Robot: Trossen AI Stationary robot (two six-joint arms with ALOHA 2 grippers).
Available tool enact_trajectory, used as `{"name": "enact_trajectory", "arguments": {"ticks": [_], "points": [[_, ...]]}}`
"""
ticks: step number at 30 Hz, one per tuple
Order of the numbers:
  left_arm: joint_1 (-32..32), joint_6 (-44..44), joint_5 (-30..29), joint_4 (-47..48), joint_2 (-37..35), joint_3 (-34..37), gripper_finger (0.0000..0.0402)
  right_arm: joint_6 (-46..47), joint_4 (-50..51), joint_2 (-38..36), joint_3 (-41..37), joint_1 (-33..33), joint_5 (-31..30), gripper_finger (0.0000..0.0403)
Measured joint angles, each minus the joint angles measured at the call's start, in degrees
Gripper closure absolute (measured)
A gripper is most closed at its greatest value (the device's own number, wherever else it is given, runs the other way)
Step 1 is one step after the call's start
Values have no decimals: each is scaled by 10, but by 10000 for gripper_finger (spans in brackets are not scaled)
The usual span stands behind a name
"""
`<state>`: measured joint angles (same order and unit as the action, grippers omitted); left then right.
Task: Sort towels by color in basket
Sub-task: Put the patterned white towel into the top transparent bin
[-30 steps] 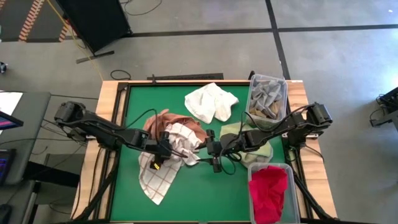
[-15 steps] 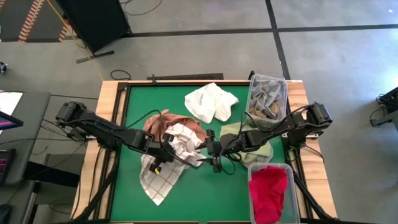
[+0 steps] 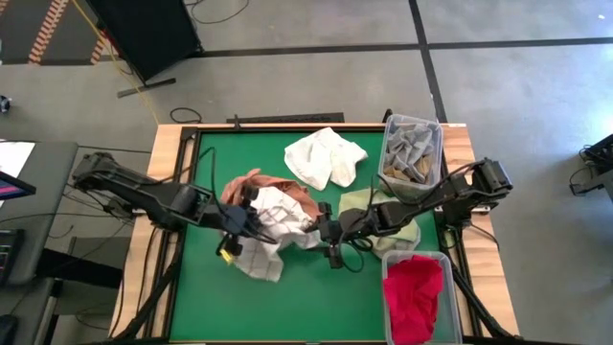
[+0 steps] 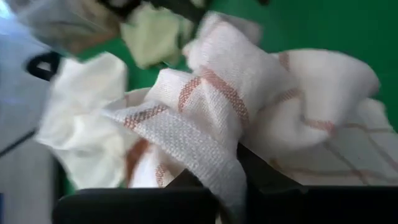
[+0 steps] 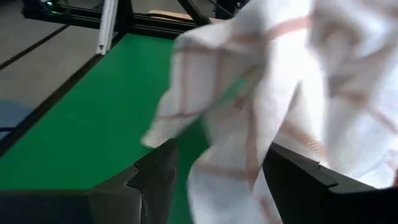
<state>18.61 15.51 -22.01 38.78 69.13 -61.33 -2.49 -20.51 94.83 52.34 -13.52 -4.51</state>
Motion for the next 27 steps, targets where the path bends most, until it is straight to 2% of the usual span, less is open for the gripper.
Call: {"name": "enact_trajectory", "arguments": {"ticks": [3, 12, 21, 27], "points": [[-6, 26, -21, -3, -5, -16, 393, 6, 0, 0, 0, -9, 0, 148], [-38, 129, -23, -86, -6, -51, 393, 29, 3, 0, 0, -17, 0, 148], [-87, 225, -24, -165, -5, -94, 393, 91, 72, -1, 0, -49, -7, 148], [-122, 299, -25, -250, 5, -106, 393, 131, 103, 1, 0, -87, -49, 148]]}}
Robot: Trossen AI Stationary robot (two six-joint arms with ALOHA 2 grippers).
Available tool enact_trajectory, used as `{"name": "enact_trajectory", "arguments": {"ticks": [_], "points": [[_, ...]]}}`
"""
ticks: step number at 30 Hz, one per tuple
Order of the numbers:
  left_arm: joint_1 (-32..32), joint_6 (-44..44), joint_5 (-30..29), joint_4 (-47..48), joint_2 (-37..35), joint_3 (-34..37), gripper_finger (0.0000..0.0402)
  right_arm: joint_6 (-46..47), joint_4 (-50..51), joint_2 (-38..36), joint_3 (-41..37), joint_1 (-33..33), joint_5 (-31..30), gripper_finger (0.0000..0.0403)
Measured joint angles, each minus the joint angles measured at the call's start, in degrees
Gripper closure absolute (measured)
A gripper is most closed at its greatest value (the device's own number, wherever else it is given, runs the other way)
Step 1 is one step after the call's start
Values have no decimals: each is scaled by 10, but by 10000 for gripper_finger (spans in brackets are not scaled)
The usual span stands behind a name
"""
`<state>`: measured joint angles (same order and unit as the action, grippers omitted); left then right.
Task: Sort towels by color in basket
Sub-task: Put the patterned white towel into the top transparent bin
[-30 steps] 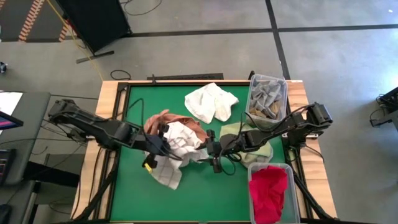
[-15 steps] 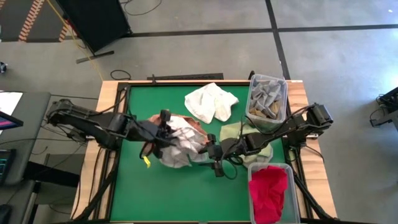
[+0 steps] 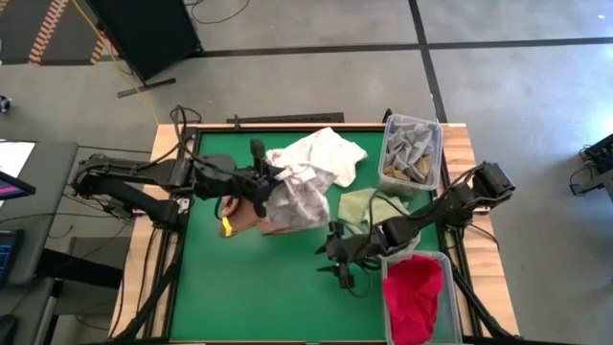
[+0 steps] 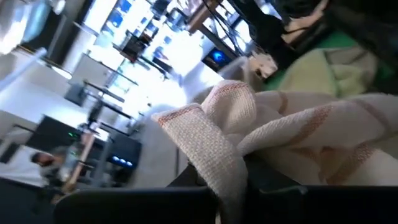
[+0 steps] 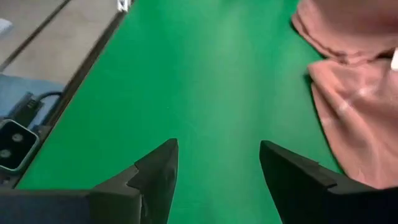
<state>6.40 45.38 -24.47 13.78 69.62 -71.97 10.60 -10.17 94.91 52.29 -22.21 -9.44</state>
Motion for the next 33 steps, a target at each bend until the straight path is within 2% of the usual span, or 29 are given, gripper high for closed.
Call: {"name": "enact_trajectory", "arguments": {"ticks": [7, 12, 16, 21, 26, 33], "points": [[-47, 44, 25, -20, 68, -67, 391, 17, -8, 1, 0, -41, -49, 148], [-72, 77, 34, -16, 144, -141, 389, 28, 2, 0, 0, -64, -100, 148], [-87, 102, 38, -18, 197, -208, 388, 61, 24, 0, 0, -77, -107, 148], [-107, 111, 107, -16, 255, -301, 387, 97, 29, 0, 0, -97, -109, 148], [-134, 97, 186, -28, 309, -397, 387, 123, 31, 0, 0, -119, -138, 148], [-165, 67, 276, -91, 378, -474, 387, 159, 36, 0, 0, -142, -180, 148]]}}
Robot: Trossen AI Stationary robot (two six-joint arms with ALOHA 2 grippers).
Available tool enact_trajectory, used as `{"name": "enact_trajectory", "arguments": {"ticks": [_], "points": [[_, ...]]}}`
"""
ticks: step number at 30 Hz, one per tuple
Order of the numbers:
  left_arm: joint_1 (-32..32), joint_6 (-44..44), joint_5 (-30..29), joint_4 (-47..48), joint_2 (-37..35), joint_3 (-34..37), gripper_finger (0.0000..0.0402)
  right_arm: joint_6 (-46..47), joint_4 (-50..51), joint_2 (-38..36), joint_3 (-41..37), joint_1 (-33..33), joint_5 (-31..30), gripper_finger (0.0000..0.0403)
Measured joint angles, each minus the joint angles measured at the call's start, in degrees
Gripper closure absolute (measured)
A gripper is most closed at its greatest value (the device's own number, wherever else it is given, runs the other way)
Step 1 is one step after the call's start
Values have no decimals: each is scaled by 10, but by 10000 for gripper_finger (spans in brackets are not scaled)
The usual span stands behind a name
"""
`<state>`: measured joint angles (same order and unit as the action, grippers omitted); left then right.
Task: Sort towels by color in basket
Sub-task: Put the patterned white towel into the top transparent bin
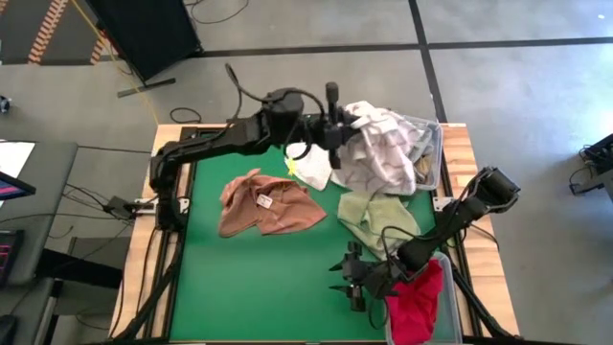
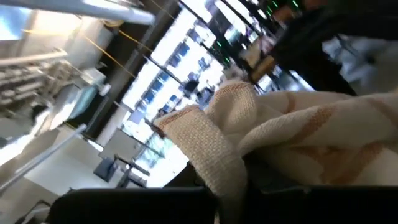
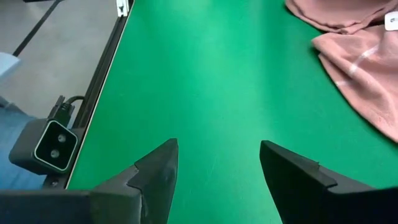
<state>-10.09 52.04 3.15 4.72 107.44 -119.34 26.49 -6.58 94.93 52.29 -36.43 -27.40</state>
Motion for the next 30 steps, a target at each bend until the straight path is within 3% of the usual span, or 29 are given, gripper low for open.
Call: {"name": "enact_trajectory", "arguments": {"ticks": [18, 26, 30], "points": [[-114, -135, 123, -136, 174, -17, 386, 31, 7, 0, 0, -11, -14, 148], [-128, -111, 142, -133, 221, -17, 386, 38, 7, -1, 0, -18, -14, 148], [-128, -88, 150, -113, 221, -17, 386, 86, 66, -26, 0, -28, -44, 148]]}}
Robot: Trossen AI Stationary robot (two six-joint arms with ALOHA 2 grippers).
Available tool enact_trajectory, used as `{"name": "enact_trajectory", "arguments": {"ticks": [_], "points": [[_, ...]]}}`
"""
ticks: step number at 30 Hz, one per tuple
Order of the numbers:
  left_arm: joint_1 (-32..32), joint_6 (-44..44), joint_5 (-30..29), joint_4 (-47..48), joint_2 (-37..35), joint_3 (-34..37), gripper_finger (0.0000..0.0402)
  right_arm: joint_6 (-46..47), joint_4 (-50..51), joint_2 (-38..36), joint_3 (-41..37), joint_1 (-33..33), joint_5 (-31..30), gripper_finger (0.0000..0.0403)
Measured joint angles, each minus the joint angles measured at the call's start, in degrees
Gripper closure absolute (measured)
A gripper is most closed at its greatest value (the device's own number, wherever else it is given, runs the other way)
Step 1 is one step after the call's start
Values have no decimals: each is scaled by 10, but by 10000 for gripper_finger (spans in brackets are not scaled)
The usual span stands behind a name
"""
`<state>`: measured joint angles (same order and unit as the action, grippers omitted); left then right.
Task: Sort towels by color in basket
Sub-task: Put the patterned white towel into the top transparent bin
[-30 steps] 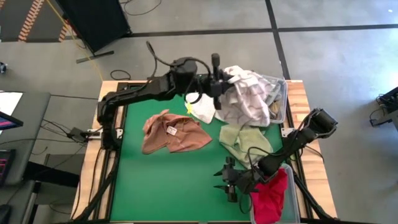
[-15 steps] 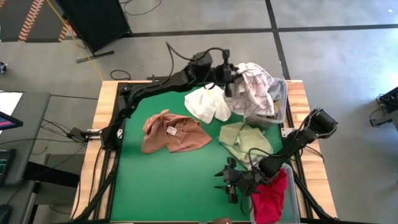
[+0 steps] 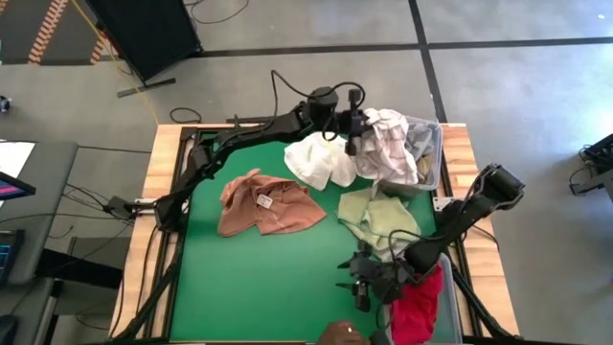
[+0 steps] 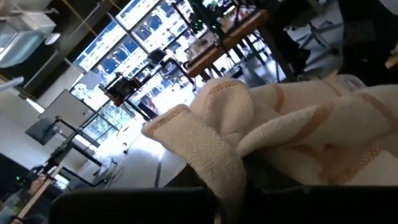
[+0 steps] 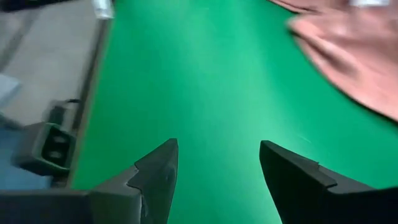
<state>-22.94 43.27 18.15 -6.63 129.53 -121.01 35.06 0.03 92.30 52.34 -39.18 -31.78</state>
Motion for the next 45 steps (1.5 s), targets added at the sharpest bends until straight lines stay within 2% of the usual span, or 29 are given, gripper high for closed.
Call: {"name": "enact_trajectory", "arguments": {"ticks": [4, 7, 11, 14, 19, 30, 36, 45], "points": [[0, 21, 0, 20, 0, 0, 386, 76, 131, -56, 0, -12, -68, 148], [0, 21, 1, 25, 0, 0, 386, 98, 198, -107, 0, -16, -134, 148], [0, 22, 1, 35, 0, 0, 386, 70, 236, -171, 0, -11, -218, 148], [0, 21, 1, 33, 0, 0, 386, 30, 253, -210, 0, 4, -247, 148], [0, 17, 13, 33, 0, 0, 386, -18, 298, -252, 0, 54, -270, 148], [0, 15, 13, 33, 0, 0, 386, -112, 373, -335, 0, 191, -273, 148], [0, 13, 13, 33, 0, 0, 386, -125, 443, -389, 0, 239, -273, 148], [2, 10, 26, 32, 0, 0, 386, -166, 475, -420, 0, 295, -268, 148]]}}
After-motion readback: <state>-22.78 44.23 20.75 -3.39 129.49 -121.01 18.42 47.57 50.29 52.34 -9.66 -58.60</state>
